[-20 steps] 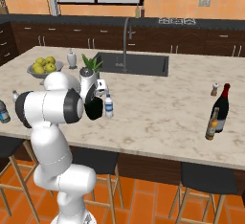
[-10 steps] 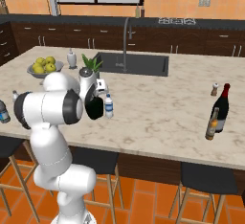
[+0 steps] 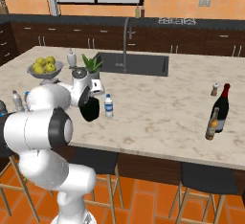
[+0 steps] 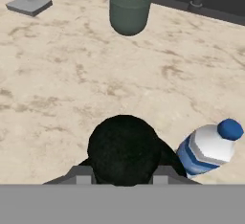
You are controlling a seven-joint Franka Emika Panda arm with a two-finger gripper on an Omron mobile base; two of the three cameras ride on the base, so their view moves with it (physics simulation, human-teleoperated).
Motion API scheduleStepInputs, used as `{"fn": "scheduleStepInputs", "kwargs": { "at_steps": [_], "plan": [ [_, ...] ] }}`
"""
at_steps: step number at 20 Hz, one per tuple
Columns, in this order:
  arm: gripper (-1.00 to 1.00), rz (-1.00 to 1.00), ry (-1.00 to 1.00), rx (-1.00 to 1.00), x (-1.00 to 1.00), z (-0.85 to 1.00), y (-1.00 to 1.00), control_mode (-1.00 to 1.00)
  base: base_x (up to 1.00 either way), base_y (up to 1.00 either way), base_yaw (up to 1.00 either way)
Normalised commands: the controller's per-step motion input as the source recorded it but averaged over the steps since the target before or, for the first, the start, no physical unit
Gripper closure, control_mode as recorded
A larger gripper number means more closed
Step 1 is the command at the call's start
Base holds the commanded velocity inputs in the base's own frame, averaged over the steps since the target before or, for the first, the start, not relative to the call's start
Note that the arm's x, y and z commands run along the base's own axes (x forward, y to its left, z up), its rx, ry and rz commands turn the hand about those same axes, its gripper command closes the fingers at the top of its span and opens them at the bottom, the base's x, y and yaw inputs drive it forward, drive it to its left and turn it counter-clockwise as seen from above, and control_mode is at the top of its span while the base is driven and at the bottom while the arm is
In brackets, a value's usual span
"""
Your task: Move the plastic bottles in the middle to the plastics group, and the glass bottles in the middle to the glass group.
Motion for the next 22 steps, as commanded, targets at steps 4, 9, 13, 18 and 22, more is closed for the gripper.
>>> {"fn": "scheduleStepInputs", "kwargs": {
  "at_steps": [4,9,13,18,22],
  "plan": [
    [1.0,0.0,0.0,0.0,-0.84,0.32,-0.06,-1.0,0.0,0.0,0.0],
    [1.0,-0.04,0.01,0.0,-0.4,0.06,-0.5,-1.0,0.0,0.0,0.0],
    [1.0,-0.04,0.04,0.0,0.01,0.08,-0.89,-1.0,0.0,0.0,0.0],
    [1.0,-0.01,0.02,0.0,0.08,0.09,-1.0,-1.0,0.0,0.0,0.0],
    [1.0,0.0,0.01,0.0,0.08,0.1,-1.0,-1.0,0.0,0.0,0.0]
  ]
}}
